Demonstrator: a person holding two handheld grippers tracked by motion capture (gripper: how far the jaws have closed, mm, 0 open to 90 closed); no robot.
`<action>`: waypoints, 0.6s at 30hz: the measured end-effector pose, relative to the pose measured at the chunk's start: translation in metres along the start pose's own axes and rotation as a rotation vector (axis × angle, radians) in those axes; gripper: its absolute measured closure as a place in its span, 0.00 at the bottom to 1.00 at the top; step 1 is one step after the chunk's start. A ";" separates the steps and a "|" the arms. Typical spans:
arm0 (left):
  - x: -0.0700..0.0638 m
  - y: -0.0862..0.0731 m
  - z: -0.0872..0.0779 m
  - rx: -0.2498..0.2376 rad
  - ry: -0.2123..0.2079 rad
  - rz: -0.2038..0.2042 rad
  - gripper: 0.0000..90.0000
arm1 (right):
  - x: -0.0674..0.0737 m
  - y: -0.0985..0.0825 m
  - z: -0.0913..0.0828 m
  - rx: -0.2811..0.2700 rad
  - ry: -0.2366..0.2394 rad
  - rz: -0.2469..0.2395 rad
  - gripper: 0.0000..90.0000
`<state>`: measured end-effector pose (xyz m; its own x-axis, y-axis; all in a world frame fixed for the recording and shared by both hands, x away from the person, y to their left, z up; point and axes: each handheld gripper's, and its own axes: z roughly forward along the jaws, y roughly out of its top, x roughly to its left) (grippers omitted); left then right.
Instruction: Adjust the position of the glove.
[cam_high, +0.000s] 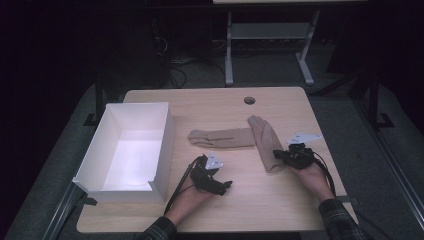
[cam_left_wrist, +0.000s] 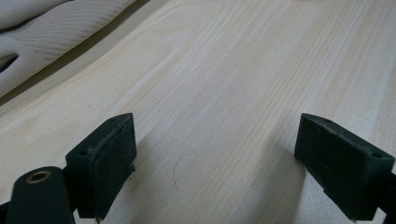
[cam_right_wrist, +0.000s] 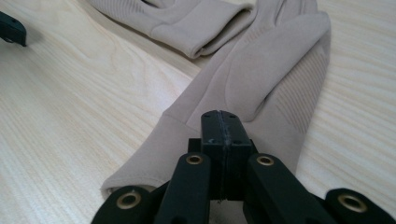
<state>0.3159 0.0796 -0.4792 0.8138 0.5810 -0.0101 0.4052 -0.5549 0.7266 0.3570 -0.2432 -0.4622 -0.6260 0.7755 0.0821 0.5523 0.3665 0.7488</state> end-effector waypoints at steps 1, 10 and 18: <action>0.000 0.000 0.000 0.000 0.000 0.001 0.14 | 0.000 0.000 0.001 0.004 0.001 0.003 1.00; 0.001 0.000 0.000 0.005 0.002 0.010 0.14 | 0.000 -0.005 0.009 0.053 -0.003 -0.003 1.00; 0.000 0.000 -0.001 0.007 -0.002 0.017 0.14 | 0.001 -0.007 0.008 0.054 -0.013 -0.013 1.00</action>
<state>0.3159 0.0804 -0.4787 0.8217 0.5699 0.0007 0.3938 -0.5688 0.7221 0.3568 -0.2408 -0.4723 -0.6265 0.7768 0.0638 0.5732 0.4038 0.7130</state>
